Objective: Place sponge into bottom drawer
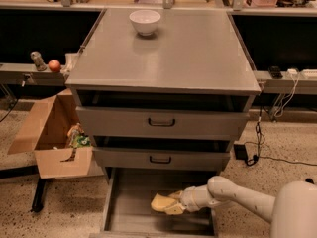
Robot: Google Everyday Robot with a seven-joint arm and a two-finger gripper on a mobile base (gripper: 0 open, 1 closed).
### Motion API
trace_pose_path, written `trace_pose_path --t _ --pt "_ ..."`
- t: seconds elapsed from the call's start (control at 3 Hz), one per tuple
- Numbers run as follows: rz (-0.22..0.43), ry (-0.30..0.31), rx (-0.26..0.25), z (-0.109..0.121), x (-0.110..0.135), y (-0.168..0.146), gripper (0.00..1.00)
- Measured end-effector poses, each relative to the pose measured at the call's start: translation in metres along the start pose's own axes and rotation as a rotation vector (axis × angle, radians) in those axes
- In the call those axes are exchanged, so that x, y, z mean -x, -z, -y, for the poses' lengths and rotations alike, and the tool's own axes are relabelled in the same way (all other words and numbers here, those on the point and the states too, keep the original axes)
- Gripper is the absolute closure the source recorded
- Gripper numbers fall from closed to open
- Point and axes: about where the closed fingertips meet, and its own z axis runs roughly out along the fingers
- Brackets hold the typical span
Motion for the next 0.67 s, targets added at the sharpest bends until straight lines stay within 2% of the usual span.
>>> trace_pose_path --t 0.33,0.67 --pt "0.027 -0.023 0.003 0.0260 -0.0065 -0.0251 1.00" --pt "0.033 -0.025 -0.012 0.0349 -0.0060 -0.0242 0.74"
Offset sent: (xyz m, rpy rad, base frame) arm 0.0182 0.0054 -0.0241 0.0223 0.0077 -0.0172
